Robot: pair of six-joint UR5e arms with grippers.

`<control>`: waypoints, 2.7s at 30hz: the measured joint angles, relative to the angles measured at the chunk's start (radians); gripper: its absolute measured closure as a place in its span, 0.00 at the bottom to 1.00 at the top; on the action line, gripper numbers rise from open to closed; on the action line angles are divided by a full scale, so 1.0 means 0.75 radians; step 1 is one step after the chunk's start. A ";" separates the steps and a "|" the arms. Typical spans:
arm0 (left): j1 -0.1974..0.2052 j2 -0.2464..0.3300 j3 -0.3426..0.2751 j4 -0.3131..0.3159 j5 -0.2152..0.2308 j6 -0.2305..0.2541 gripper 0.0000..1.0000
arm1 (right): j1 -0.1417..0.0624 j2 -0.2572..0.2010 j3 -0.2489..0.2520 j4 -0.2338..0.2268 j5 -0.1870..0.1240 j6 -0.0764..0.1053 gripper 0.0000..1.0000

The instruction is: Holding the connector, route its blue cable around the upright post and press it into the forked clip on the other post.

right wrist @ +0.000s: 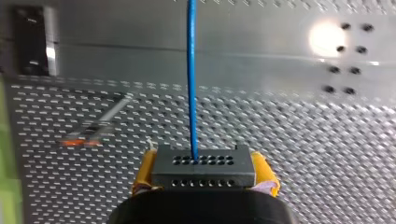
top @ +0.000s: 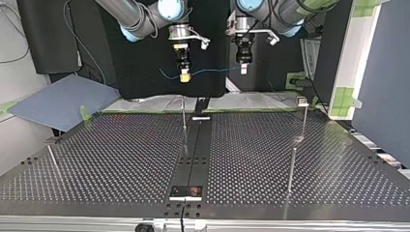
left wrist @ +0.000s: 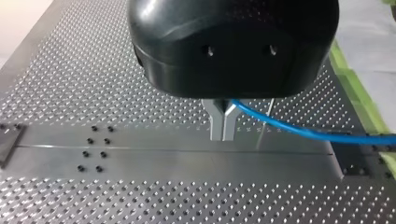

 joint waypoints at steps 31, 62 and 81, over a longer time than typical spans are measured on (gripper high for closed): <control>0.071 0.347 0.158 -0.325 -0.212 0.000 1.00 | -0.035 -0.365 -0.310 0.365 -0.171 -0.003 1.00; 0.231 0.695 0.492 -0.674 -0.267 -0.033 1.00 | -0.078 -0.408 -0.534 0.643 -0.466 0.005 1.00; 0.465 0.702 0.727 -0.888 -0.037 -0.208 0.98 | -0.086 -0.345 -0.687 0.660 -0.537 0.028 1.00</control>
